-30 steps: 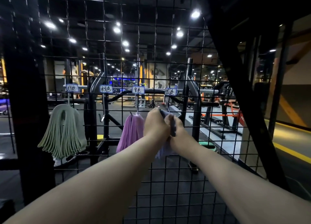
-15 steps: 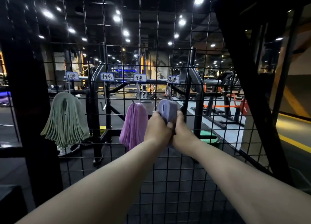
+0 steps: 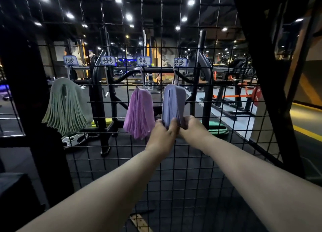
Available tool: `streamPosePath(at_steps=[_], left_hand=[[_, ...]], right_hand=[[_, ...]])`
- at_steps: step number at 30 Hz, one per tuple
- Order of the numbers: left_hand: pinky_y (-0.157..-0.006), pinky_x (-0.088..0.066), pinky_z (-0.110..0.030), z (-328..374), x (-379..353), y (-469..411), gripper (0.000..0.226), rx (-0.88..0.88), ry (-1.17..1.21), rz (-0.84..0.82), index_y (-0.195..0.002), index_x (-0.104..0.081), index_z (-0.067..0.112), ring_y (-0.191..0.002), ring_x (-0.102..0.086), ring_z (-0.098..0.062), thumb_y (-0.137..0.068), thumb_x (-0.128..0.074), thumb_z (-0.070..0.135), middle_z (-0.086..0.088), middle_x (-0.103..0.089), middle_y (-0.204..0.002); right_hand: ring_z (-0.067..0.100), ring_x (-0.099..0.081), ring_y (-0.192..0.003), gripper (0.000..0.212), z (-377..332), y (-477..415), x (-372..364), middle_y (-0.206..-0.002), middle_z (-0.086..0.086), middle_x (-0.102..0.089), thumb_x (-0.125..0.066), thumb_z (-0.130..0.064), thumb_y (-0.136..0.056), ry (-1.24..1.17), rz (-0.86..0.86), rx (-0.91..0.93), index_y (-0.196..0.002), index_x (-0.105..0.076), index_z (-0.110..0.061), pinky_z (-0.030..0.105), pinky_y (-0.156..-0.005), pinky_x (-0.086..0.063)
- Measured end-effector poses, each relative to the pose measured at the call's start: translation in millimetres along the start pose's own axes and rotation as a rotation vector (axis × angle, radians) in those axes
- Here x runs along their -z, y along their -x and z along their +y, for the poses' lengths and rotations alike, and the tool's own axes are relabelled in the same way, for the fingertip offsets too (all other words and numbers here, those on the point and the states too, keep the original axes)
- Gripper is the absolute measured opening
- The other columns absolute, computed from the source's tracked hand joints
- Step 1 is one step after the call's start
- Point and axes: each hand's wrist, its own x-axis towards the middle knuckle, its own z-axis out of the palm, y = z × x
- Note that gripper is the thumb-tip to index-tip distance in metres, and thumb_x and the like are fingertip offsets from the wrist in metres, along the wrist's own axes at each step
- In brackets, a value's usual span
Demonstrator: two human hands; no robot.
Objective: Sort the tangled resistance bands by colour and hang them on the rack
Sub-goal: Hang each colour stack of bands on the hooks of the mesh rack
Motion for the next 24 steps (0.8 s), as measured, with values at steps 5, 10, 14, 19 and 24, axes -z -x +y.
streamPosePath(at_steps=[5, 10, 14, 19, 24], left_hand=[[-0.064, -0.044, -0.023, -18.2, -2.6, 24.0, 0.03, 0.084, -0.028, -0.045, -0.096, -0.06, 0.016, -0.078, -0.055, -0.009, -0.102, -0.041, 0.038, -0.003, -0.062, -0.094], [-0.076, -0.047, -0.039, -57.7, -17.7, 46.8, 0.035, 0.135, -0.197, -0.128, -0.098, -0.062, 0.004, -0.094, -0.061, -0.035, -0.104, -0.037, 0.027, -0.021, -0.065, -0.107], [-0.062, -0.048, -0.035, -115.0, -47.5, 79.8, 0.031, 0.233, -0.317, -0.268, -0.097, -0.066, 0.008, -0.079, -0.065, -0.027, -0.095, -0.044, 0.031, -0.01, -0.07, -0.093], [-0.065, -0.047, -0.028, -190.9, -92.5, 123.0, 0.024, 0.298, -0.458, -0.514, -0.101, -0.071, 0.009, -0.078, -0.063, -0.024, -0.093, -0.055, 0.024, -0.007, -0.069, -0.088], [-0.089, -0.054, -0.034, -265.4, -137.6, 154.7, 0.024, 0.38, -0.568, -0.733, -0.11, -0.071, 0.009, -0.103, -0.065, -0.025, -0.091, -0.061, 0.021, -0.01, -0.071, -0.107]], right_hand=[[0.022, -0.067, -0.085, 0.056, 2.7, 37.2, -8.4, -0.088, 0.007, -0.069, -0.08, -0.055, -0.066, 0.03, -0.074, -0.07, -0.1, -0.067, -0.013, 0.046, -0.091, -0.056], [0.022, -0.06, -0.096, 0.052, 37.0, 58.4, -21.5, -0.107, 0.012, -0.059, -0.07, -0.026, -0.093, 0.13, -0.184, -0.174, -0.132, -0.053, 0.004, 0.032, -0.091, -0.049], [0.023, -0.069, -0.088, 0.032, 93.1, 91.8, -40.4, -0.095, 0.005, -0.071, -0.069, -0.045, -0.091, 0.378, -0.406, -0.204, -0.099, -0.069, -0.014, 0.034, -0.077, -0.055], [0.027, -0.068, -0.089, 0.026, 180.5, 131.3, -78.3, -0.093, 0.008, -0.072, -0.065, -0.033, -0.094, 0.592, -0.695, -0.228, -0.099, -0.075, -0.01, 0.031, -0.079, -0.055], [0.025, -0.068, -0.092, 0.023, 266.0, 163.7, -105.9, -0.1, 0.003, -0.072, -0.068, -0.035, -0.087, 0.75, -0.853, -0.308, -0.104, -0.073, -0.02, 0.034, -0.083, -0.057]])
